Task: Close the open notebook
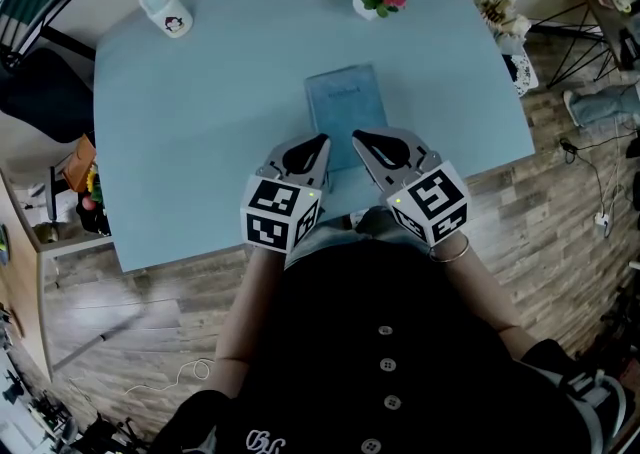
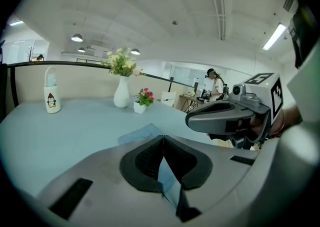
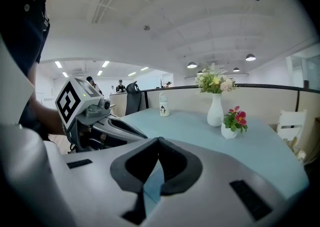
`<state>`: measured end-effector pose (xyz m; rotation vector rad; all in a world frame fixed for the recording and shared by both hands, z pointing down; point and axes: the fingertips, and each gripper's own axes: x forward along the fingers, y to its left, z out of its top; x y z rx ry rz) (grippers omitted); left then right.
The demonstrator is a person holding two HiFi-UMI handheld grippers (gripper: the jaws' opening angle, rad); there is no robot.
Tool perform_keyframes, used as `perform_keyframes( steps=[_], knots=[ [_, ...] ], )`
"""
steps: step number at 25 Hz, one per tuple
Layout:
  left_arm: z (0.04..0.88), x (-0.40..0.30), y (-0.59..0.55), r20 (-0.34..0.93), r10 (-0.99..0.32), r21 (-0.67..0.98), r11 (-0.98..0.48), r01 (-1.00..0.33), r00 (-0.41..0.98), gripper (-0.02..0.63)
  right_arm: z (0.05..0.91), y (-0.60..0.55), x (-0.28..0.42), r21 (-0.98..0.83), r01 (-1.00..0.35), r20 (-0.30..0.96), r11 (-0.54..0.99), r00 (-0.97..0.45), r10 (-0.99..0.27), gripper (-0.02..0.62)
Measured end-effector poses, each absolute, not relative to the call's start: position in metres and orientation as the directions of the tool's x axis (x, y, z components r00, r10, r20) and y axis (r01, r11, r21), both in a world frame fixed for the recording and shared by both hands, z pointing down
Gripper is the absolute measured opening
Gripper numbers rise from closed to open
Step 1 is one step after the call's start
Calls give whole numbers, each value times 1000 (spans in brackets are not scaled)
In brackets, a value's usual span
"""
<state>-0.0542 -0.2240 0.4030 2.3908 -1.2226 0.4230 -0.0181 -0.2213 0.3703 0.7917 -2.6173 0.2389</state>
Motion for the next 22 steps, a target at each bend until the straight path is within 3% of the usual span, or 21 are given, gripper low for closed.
perform_keyframes(
  steps=[22],
  knots=[
    [407, -44, -219, 449, -668, 249, -546, -800, 594, 15, 376, -218, -9, -68, -568, 430, 820, -759, -489, 0]
  ],
)
